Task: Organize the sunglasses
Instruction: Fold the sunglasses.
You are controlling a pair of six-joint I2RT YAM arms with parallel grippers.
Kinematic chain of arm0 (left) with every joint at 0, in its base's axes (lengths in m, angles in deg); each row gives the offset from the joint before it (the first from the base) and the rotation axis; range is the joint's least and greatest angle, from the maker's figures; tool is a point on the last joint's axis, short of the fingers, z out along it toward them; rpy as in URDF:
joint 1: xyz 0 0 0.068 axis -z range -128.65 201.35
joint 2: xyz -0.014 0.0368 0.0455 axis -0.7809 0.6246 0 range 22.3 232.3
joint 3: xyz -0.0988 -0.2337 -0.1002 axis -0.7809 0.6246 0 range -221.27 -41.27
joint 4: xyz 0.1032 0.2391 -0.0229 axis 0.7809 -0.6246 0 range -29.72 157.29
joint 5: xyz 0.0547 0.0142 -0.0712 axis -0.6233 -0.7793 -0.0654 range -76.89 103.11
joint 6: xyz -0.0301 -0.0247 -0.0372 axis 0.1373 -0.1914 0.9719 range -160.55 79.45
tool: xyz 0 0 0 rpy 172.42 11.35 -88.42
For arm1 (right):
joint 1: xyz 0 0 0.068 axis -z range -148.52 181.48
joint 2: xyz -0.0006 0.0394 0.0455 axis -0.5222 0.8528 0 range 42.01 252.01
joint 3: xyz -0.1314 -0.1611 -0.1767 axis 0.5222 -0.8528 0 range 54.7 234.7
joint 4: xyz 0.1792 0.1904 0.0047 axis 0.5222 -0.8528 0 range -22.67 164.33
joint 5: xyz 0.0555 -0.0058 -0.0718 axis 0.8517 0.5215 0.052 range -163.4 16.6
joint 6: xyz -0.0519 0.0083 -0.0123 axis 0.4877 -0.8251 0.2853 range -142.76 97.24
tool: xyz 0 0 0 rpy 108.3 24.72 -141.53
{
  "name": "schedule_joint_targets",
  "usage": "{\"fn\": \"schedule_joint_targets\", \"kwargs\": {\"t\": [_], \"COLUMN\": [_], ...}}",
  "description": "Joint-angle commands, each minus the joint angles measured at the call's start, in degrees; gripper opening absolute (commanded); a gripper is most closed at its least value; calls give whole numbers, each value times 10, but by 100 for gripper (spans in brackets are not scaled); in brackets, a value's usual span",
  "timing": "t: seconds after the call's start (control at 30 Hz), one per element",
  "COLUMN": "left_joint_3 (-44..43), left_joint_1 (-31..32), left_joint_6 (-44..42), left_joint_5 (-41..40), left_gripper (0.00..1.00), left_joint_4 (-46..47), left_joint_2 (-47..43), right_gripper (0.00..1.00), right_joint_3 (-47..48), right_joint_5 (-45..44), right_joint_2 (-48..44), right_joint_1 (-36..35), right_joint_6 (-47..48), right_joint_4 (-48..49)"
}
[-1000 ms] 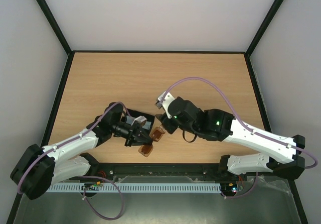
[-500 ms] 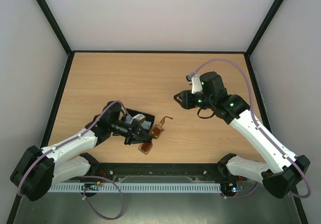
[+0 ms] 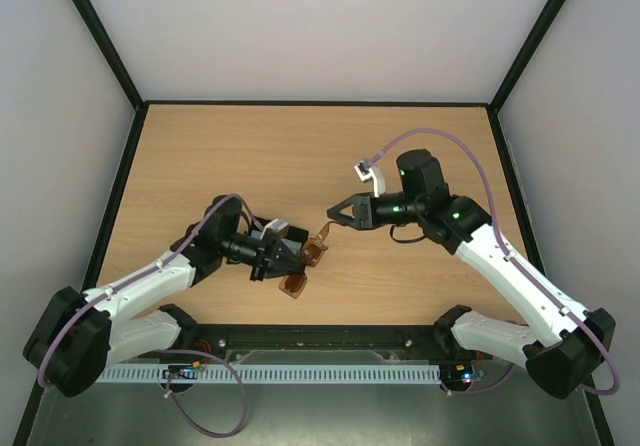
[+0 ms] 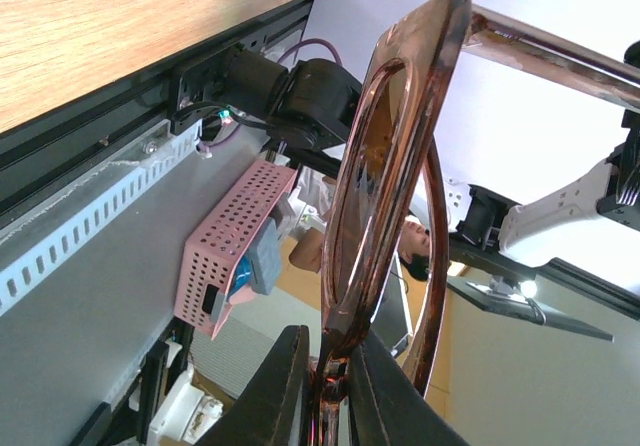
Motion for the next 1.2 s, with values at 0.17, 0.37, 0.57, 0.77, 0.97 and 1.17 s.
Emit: {"fn": "schedule_joint_targets", "kwargs": {"t": [0.17,0.37,0.57,0.77,0.97,1.17], "left_joint_3": [-31,-43,-55,-62,-60,-58], "left_joint_1": [-7,-13,-16,-16,-16,-17], "left_joint_6": [43,43,43,44,44,39], "left_joint_5": [0,-3,-3,-4,-4,-5], "left_gripper": [2,2,2,2,2,2], "left_joint_4": [-48,-45,-44,-43,-43,-48], "left_joint_2": [19,26,34,38,39,38], "right_gripper": [24,24,24,24,25,26], "right_joint_3": [-4,-21,-41,-49,-48,-33], "right_joint_5": [15,5,-7,-6,-2,-15], "right_joint_2": [-6,-11,-6,7,24,35], "right_joint_1": [-87,-114,-138,-145,-147,-148], "right_joint_6": [-17,-34,-42,-38,-24,0], "right_joint_4": [21,38,51,51,41,5]}}
